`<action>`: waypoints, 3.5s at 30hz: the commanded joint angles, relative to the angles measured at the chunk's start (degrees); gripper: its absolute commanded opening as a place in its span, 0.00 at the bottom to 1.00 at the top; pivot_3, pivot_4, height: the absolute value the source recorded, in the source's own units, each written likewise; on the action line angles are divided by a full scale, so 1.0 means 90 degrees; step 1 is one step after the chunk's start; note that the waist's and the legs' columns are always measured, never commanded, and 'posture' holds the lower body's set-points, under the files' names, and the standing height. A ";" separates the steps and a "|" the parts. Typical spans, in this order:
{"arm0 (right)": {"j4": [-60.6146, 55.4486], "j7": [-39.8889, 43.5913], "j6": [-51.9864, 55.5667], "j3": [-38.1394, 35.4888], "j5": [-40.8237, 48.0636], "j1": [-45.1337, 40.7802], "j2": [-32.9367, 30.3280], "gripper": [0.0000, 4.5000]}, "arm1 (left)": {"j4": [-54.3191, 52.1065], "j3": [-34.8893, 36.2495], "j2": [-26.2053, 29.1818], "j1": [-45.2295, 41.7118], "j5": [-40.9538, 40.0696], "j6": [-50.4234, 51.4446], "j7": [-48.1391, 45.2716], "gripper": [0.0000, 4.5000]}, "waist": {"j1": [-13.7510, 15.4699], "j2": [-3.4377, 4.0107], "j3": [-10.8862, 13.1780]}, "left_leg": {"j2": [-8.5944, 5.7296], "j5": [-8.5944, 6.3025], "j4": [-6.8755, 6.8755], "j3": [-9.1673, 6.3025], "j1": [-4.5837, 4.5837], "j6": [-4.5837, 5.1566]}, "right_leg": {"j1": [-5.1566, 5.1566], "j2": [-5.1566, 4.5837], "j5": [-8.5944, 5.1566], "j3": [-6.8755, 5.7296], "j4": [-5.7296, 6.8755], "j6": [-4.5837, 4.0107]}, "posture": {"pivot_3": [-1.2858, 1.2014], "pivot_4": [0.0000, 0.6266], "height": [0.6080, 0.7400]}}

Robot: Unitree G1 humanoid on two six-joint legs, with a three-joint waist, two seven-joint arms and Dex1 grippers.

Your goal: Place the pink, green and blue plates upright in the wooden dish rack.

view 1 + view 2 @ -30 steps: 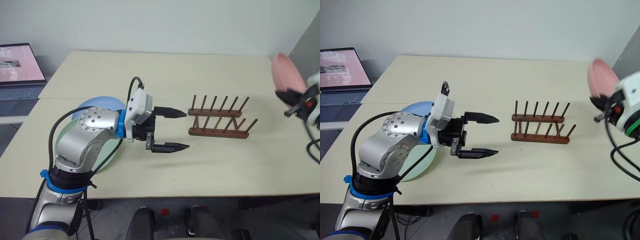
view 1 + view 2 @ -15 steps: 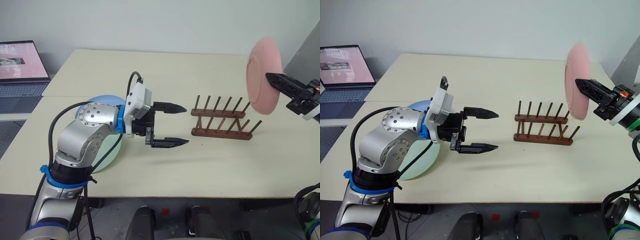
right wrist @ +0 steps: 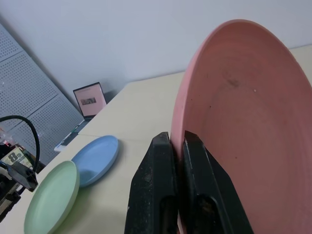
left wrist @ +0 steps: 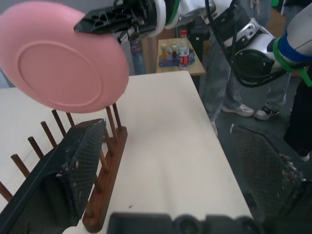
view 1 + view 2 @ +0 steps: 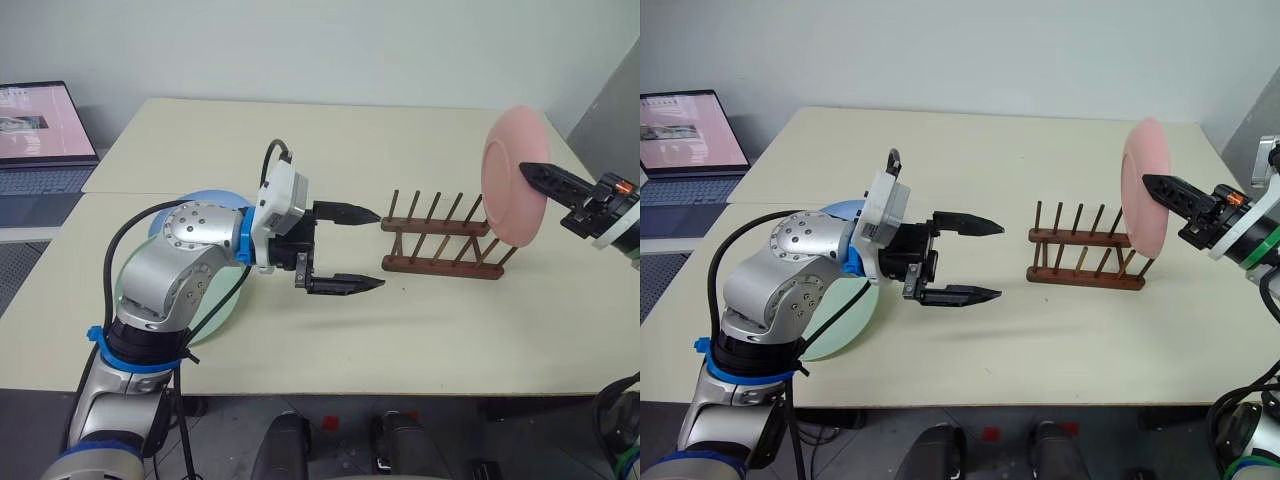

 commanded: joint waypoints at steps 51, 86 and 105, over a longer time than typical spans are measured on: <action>-0.0793 0.4877 -0.4023 0.3844 -0.3286 -0.0527 -0.1690 0.99 | -0.1451 0.5279 0.0039 0.4166 -0.0161 0.1252 0.4773 1.00 | 0.0018 0.0007 0.0002 | 0.0010 -0.0002 0.0006 0.0002 -0.0025 0.0000 | -0.0036 -0.0033 -0.0001 -0.0003 0.0005 -0.0004 | 0.52 0.24 1.00; -0.1289 0.5248 -0.3787 0.4383 -0.3597 -0.1095 -0.0976 1.00 | 0.0676 0.5524 -0.0434 0.4622 -0.1212 0.2291 0.5932 0.32 | 0.0023 -0.0029 -0.0001 | 0.0014 -0.0006 0.0004 0.0006 -0.0028 -0.0002 | -0.0042 -0.0085 0.0016 -0.0017 0.0005 -0.0039 | 0.52 0.24 1.00; -0.1193 0.4875 -0.4301 0.4589 -0.4114 -0.1208 -0.0687 1.00 | -0.1097 0.5567 -0.0515 0.3595 -0.4703 0.2236 0.7988 0.00 | 0.0082 -0.0034 -0.0003 | 0.0002 -0.0004 0.0013 -0.0014 -0.0033 -0.0002 | -0.0033 -0.0076 0.0013 -0.0024 0.0009 -0.0031 | 0.52 0.24 1.00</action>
